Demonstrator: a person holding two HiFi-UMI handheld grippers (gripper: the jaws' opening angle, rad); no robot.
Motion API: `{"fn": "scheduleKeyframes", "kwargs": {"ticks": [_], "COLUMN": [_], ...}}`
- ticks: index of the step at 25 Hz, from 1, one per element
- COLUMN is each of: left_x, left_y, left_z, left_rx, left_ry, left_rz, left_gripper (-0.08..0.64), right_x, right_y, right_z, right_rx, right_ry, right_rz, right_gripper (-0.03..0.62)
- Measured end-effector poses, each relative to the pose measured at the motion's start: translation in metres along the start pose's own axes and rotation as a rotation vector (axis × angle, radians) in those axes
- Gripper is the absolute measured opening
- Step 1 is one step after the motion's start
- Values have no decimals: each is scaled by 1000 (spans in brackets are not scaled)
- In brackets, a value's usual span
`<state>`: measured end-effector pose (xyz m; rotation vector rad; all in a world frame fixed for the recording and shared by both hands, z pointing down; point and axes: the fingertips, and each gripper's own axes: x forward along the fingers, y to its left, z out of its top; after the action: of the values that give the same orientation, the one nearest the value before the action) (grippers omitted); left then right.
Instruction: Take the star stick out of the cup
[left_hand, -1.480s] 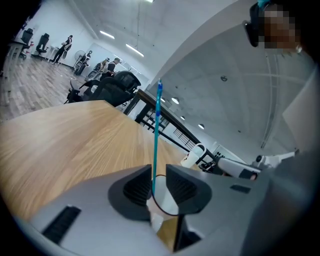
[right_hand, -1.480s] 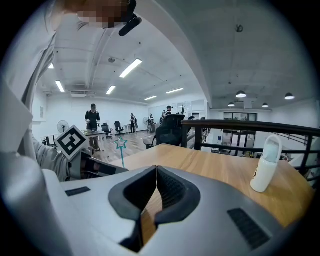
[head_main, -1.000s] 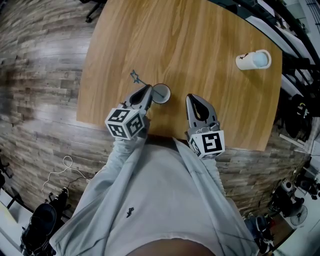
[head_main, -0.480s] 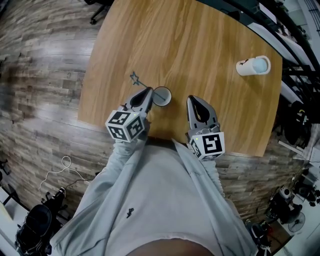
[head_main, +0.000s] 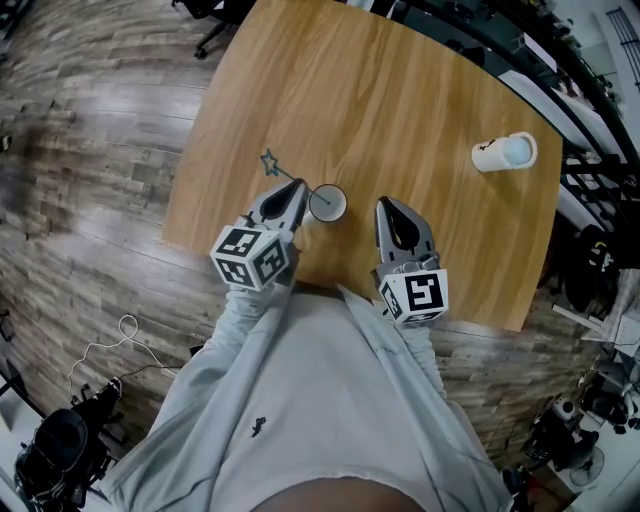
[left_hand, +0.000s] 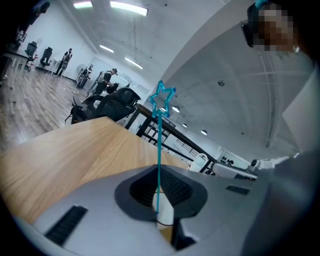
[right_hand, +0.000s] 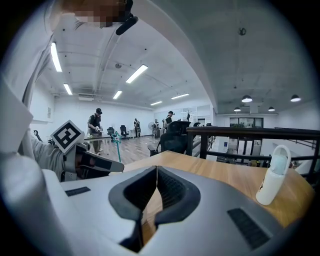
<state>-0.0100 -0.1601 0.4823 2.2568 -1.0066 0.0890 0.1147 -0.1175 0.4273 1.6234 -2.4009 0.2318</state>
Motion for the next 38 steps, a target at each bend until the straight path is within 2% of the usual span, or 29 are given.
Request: {"fn": "scheduleKeyframes", "kwargs": {"ticks": [11,24,30,38], "left_x": [-16,-44,-57,-60], "left_y": [-10,-18,-24,-23], "left_z": [39,84,88,81], "left_rx": [74,309,432,461], "left_ry": [-85,-151,-143,-119], "left_rz": [15,110,158,185], "left_gripper": [29,29,29,28], "right_x": [-1,-2,-2,-5], "right_y": [-4,-21,-28,-35], "right_z": [17,32,40,47], "right_rx": [-14,-6,-10,-6], "right_ry": [-48,-102,-126,-148], "right_rz": [14,15,6,-14], "right_gripper": [17,17,17,17]}}
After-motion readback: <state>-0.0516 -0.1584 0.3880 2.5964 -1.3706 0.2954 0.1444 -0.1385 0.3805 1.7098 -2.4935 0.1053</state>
